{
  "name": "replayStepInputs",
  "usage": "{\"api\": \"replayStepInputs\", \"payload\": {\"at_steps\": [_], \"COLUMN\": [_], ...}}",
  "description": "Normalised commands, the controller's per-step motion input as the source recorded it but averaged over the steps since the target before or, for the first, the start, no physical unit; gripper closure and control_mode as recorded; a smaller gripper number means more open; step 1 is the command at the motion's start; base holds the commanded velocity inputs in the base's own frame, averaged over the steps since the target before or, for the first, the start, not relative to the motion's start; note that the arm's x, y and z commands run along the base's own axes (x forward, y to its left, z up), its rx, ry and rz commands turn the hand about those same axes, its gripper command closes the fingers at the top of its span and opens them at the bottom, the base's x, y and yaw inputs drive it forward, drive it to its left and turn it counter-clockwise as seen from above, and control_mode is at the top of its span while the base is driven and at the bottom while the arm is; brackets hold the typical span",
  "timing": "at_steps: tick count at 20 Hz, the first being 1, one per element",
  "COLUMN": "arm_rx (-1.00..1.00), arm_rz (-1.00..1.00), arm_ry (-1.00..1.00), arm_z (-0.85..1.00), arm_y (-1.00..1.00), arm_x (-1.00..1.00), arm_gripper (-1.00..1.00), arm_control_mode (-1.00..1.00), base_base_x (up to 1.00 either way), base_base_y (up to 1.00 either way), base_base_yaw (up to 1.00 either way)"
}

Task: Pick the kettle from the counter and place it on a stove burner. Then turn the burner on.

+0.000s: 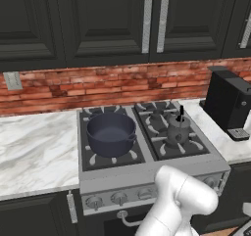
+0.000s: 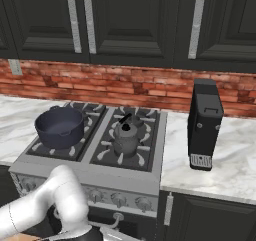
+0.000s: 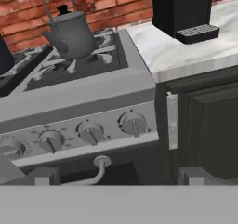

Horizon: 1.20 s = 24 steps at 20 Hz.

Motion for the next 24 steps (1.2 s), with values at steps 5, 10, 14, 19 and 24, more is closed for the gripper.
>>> {"api": "replayStepInputs", "payload": {"at_steps": [5, 10, 14, 19, 24], "arm_rx": [-0.09, -0.08, -0.19, -0.01, 0.0], "arm_rz": [0.0, 0.0, -0.01, -0.01, 0.0], "arm_ry": [-0.19, -0.11, 0.0, 0.0, 0.0], "arm_z": [-0.01, -0.15, -0.24, 0.0, 0.0], "arm_y": [0.06, 0.18, 0.4, 0.04, 0.0], "arm_x": [0.08, 0.17, 0.28, 0.03, 0.03], "arm_gripper": [-1.0, -1.0, -1.0, -1.0, -1.0], "arm_control_mode": [-1.0, -1.0, -1.0, -1.0, -1.0], "base_base_x": [0.0, 0.0, 0.0, 0.0, 0.0], "base_base_y": [0.0, 0.0, 0.0, 0.0, 0.0], "base_base_yaw": [0.0, 0.0, 0.0, 0.0, 0.0]}}
